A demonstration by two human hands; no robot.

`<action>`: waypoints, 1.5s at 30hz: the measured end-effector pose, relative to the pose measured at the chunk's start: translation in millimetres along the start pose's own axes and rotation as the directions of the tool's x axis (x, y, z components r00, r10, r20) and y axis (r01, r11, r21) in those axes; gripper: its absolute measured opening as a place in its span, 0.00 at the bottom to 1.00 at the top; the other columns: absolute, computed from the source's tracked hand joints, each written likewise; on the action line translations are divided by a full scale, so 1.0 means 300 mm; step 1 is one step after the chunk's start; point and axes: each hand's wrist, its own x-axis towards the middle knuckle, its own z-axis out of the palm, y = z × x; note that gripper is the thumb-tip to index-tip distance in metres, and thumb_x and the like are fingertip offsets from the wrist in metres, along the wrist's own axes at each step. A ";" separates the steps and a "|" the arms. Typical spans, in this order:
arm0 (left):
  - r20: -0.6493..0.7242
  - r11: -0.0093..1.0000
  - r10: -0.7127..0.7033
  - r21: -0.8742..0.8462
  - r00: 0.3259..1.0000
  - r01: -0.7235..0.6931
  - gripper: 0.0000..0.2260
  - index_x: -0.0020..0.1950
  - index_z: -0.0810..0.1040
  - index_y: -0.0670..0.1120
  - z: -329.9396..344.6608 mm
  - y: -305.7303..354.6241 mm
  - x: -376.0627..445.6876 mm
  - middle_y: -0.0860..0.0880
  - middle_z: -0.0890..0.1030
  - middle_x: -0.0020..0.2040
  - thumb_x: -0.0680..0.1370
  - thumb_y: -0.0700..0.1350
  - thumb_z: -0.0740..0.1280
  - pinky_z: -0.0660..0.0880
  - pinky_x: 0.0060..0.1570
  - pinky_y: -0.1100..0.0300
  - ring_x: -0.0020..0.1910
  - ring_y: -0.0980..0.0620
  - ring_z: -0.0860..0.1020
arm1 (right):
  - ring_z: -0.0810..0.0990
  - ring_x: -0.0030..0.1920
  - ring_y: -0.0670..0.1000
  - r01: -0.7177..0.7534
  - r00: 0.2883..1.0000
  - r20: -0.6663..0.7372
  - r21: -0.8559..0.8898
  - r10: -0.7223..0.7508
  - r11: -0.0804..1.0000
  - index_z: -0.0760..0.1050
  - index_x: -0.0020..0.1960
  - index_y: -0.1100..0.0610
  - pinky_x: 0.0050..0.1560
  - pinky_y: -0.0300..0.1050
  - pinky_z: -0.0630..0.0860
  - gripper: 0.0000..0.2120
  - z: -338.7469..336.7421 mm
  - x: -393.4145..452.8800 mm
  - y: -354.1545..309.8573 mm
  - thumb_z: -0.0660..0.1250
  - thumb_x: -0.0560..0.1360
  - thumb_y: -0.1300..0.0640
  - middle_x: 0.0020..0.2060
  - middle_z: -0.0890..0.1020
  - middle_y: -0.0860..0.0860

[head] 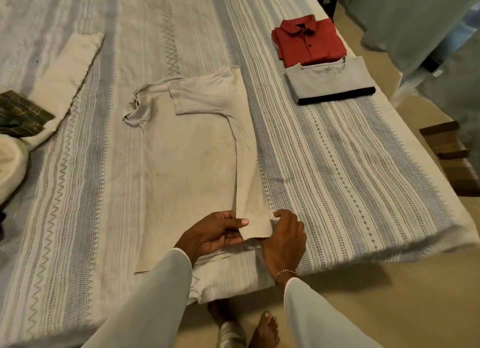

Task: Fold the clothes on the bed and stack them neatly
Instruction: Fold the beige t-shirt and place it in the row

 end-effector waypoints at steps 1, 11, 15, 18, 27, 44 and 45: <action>-0.007 1.000 0.004 0.009 1.000 -0.004 0.15 0.58 0.77 0.39 -0.005 -0.003 0.002 0.39 0.84 0.52 0.73 0.38 0.74 0.84 0.41 0.55 0.46 0.46 0.84 | 0.77 0.49 0.54 0.021 1.000 0.008 0.019 -0.021 1.000 0.70 0.58 0.52 0.46 0.50 0.76 0.31 -0.001 -0.002 0.018 0.83 0.61 0.56 0.51 0.80 0.52; -0.249 0.916 0.120 0.401 0.961 -0.010 0.11 0.44 0.77 0.38 -0.027 -0.052 0.017 0.37 0.83 0.34 0.71 0.36 0.79 0.82 0.32 0.56 0.30 0.46 0.83 | 0.76 0.49 0.53 0.284 0.957 0.081 -0.045 -0.280 0.958 0.72 0.60 0.52 0.44 0.52 0.79 0.25 -0.053 -0.033 0.174 0.79 0.67 0.59 0.51 0.78 0.52; -0.323 0.868 0.185 0.497 0.928 0.000 0.11 0.42 0.78 0.38 -0.027 -0.060 0.023 0.35 0.84 0.35 0.70 0.36 0.80 0.79 0.29 0.58 0.29 0.46 0.82 | 0.78 0.50 0.55 0.425 0.894 0.208 -0.121 -0.396 0.897 0.80 0.59 0.48 0.44 0.48 0.81 0.23 -0.052 -0.039 0.141 0.80 0.66 0.59 0.52 0.79 0.53; -0.340 0.793 0.216 0.608 0.915 0.038 0.10 0.41 0.78 0.39 -0.014 -0.067 0.025 0.39 0.84 0.33 0.70 0.38 0.79 0.79 0.29 0.58 0.26 0.48 0.81 | 0.76 0.47 0.52 0.375 0.910 0.239 -0.124 -0.339 0.919 0.83 0.54 0.46 0.43 0.43 0.75 0.15 -0.068 -0.028 0.112 0.77 0.68 0.54 0.47 0.77 0.49; -0.337 0.645 0.315 0.762 0.887 0.060 0.18 0.35 0.83 0.36 -0.061 0.102 0.036 0.45 0.83 0.31 0.67 0.50 0.81 0.81 0.41 0.56 0.28 0.53 0.80 | 0.78 0.49 0.49 0.292 0.921 0.264 0.014 -0.285 0.956 0.81 0.52 0.48 0.50 0.47 0.74 0.14 -0.070 0.182 -0.019 0.68 0.73 0.41 0.48 0.79 0.45; -0.430 0.830 0.435 0.532 0.791 -0.167 0.15 0.35 0.84 0.40 -0.021 0.609 0.495 0.43 0.84 0.33 0.68 0.52 0.79 0.83 0.46 0.47 0.38 0.40 0.84 | 0.82 0.48 0.51 -0.351 0.887 0.396 0.239 0.239 0.905 0.81 0.43 0.53 0.50 0.38 0.73 0.04 0.185 0.863 -0.289 0.75 0.74 0.57 0.41 0.84 0.49; -0.419 0.848 0.416 0.498 0.807 -0.178 0.14 0.35 0.83 0.38 -0.028 0.632 0.500 0.43 0.83 0.32 0.69 0.49 0.79 0.84 0.44 0.48 0.35 0.41 0.83 | 0.83 0.47 0.52 -0.359 0.878 0.411 0.228 0.244 0.905 0.81 0.39 0.52 0.50 0.40 0.75 0.06 0.196 0.887 -0.293 0.76 0.73 0.56 0.39 0.84 0.49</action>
